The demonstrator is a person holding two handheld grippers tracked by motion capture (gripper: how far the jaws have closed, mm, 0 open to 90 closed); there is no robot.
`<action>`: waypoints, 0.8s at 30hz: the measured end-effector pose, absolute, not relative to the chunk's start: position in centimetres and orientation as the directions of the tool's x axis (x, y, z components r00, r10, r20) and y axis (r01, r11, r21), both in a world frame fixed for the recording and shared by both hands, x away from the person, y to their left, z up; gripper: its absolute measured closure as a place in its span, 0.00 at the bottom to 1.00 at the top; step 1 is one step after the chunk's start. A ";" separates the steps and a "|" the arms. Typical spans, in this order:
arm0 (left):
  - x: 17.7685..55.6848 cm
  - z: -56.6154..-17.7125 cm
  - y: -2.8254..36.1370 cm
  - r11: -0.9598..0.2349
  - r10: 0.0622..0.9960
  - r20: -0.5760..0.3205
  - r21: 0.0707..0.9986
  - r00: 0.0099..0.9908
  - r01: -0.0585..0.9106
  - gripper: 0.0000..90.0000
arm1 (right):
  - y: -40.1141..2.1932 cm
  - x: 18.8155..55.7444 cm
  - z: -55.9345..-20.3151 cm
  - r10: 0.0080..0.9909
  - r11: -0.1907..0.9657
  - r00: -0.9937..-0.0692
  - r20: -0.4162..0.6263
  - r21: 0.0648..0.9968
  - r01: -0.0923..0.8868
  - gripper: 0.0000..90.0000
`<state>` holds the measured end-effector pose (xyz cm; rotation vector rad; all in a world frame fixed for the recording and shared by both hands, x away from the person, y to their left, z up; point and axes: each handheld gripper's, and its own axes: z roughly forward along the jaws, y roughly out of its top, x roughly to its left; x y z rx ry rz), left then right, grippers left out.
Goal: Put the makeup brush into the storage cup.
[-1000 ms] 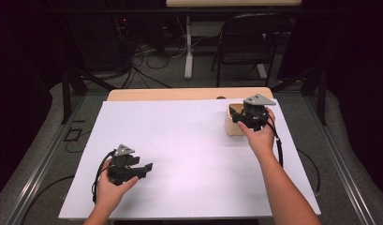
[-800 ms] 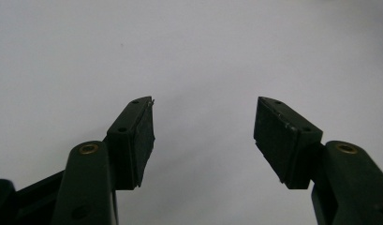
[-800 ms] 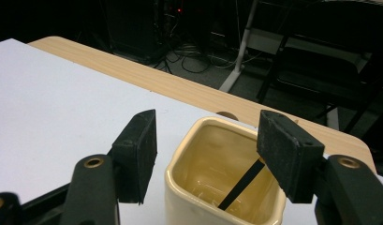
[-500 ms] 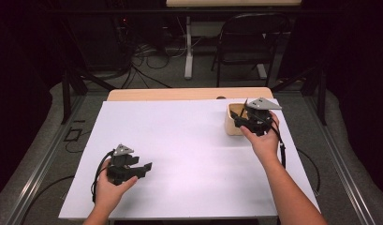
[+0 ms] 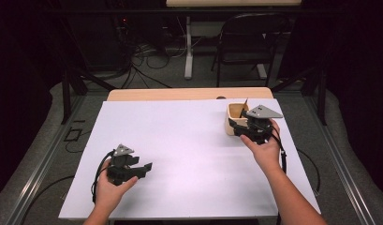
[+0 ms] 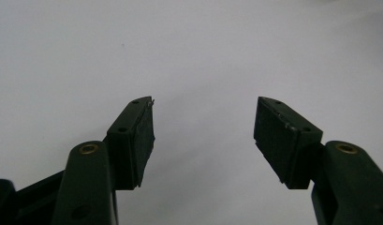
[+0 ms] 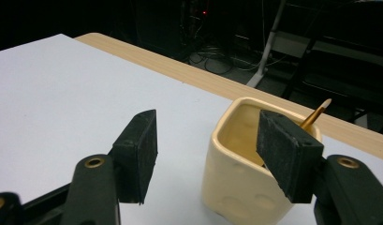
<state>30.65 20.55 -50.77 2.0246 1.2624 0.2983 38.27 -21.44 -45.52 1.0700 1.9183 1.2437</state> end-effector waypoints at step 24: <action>30.6 -50.8 20.6 -0.253 0.855 -0.172 0.684 0.489 0.684 0.43 | -20.5 35.4 -47.0 0.836 0.247 -0.546 -0.045 0.921 0.302 0.43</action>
